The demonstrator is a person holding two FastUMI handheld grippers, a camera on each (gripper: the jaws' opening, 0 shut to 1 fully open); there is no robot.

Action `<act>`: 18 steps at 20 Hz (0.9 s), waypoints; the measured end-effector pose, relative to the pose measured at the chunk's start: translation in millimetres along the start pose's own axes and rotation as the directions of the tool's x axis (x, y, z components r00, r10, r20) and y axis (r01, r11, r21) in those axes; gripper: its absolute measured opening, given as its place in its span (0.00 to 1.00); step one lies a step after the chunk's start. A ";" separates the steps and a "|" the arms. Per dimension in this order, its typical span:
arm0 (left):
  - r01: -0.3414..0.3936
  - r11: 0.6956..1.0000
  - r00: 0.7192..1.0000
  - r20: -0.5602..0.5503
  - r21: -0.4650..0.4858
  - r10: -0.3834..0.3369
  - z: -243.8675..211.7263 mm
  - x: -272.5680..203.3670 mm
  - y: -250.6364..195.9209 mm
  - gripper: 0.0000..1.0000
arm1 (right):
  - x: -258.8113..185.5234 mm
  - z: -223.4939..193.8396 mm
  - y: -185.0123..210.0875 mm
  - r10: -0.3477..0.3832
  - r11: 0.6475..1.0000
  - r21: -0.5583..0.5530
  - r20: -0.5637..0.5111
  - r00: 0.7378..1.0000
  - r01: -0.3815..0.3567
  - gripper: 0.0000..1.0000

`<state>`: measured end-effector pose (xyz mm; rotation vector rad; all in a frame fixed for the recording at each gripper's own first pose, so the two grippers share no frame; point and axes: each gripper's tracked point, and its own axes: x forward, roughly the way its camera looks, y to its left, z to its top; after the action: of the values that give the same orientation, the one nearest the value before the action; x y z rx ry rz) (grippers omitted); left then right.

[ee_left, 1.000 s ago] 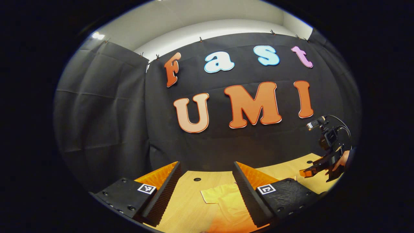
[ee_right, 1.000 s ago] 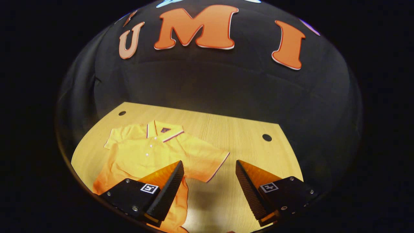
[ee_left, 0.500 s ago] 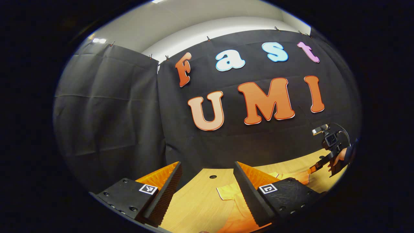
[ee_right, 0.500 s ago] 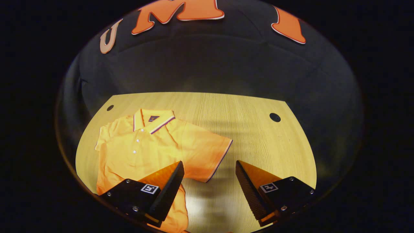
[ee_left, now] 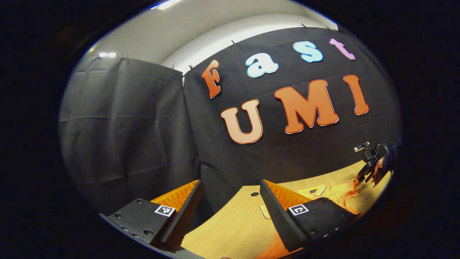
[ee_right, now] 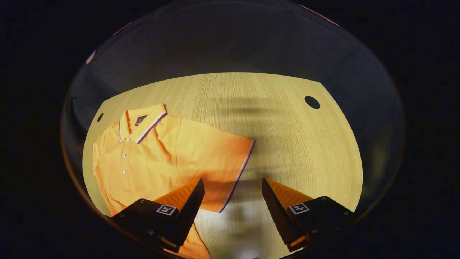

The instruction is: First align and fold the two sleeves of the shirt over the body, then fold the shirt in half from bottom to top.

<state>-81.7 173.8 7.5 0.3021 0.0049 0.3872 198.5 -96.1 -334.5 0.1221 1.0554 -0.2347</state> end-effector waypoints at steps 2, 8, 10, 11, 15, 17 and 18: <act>-0.010 1.000 1.000 -0.026 -0.001 0.010 -6.5 2.4 5.2 0.98 | 8.4 -6.3 -2.1 -0.013 1.000 0.012 -0.089 0.996 0.014 0.98; 0.001 1.000 0.997 -0.072 -0.018 -0.002 -24.2 18.7 6.4 0.99 | 27.9 -12.7 8.7 0.029 0.996 0.086 -0.221 0.975 -0.010 0.91; 0.022 1.000 0.997 -0.073 -0.017 -0.023 -26.2 25.6 0.6 0.99 | 33.4 -11.3 3.9 0.002 0.997 0.071 -0.232 0.973 0.015 0.86; 0.033 0.999 0.997 -0.073 -0.016 -0.034 -26.8 30.4 -1.8 0.99 | 30.0 -10.9 5.4 0.004 0.998 0.064 -0.236 0.972 0.011 0.70; 0.080 0.996 0.993 -0.087 -0.039 -0.083 -30.6 55.5 -17.5 0.99 | 29.6 -10.4 12.4 0.023 0.999 0.031 -0.239 0.971 -0.016 0.22; 0.094 0.995 0.993 -0.074 -0.042 -0.097 -29.8 63.7 -18.5 0.98 | 24.0 -4.8 24.3 0.080 0.994 0.093 -0.241 0.967 -0.059 0.06; 0.099 0.994 0.992 -0.069 -0.047 -0.102 -29.4 67.0 -18.0 0.99 | 23.3 -2.9 23.9 0.074 0.995 0.089 -0.228 0.971 -0.055 0.06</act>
<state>-14.9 191.4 -22.3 0.2441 0.0814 0.2971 213.0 -75.4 -356.6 0.2627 1.2719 -0.2080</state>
